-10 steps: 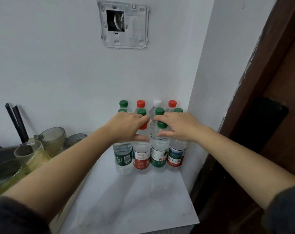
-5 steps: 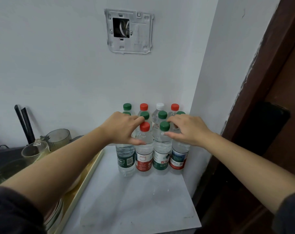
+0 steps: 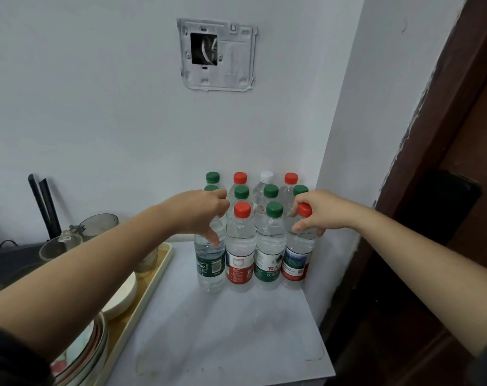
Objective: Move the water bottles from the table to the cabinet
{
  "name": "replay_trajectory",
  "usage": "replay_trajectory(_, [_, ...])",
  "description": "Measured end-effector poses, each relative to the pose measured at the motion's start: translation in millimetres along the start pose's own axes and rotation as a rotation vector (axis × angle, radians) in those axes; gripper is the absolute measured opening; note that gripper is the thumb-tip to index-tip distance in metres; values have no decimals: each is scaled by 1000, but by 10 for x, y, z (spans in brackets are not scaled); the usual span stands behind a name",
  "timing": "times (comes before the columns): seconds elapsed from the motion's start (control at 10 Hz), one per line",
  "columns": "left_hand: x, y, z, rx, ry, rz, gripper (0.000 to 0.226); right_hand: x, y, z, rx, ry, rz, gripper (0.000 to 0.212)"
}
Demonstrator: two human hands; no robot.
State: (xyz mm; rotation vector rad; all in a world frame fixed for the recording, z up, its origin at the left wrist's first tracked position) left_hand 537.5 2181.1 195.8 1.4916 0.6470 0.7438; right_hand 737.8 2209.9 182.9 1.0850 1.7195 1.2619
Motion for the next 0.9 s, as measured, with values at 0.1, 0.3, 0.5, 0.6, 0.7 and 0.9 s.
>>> replay_trajectory(0.1, [-24, -4, -39, 4, 51, 13, 72, -4, -5, -11, -33, -20, 9, 31])
replay_trajectory(0.3, [-138, 225, -88, -235, 154, 266, 78, -58, 277, -120, -102, 14, 167, 34])
replay_trajectory(0.5, [103, 207, -140, -314, 406, 299, 68, 138, 203, -516, -330, 91, 245, 59])
replay_trajectory(0.6, [195, -18, -174, -306, 473, 123, 71, 270, 4, -461, -439, 17, 110, 59])
replay_trajectory(0.7, [234, -93, -181, -290, 452, 50, 69, 287, -30, -457, -443, -4, 74, 56])
replay_trajectory(0.9, [235, -108, -176, -340, 463, 51, 67, 215, 135, -656, -250, 25, 137, 57])
Point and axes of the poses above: each hand's wrist, its own x-axis towards the middle knuckle, its own y-axis out of the back of the hand, z = x × y, the point moved 10 cm from there along x, towards the middle knuckle, and after that the axes turned 13 degrees about -x, right-handed, at the moved point
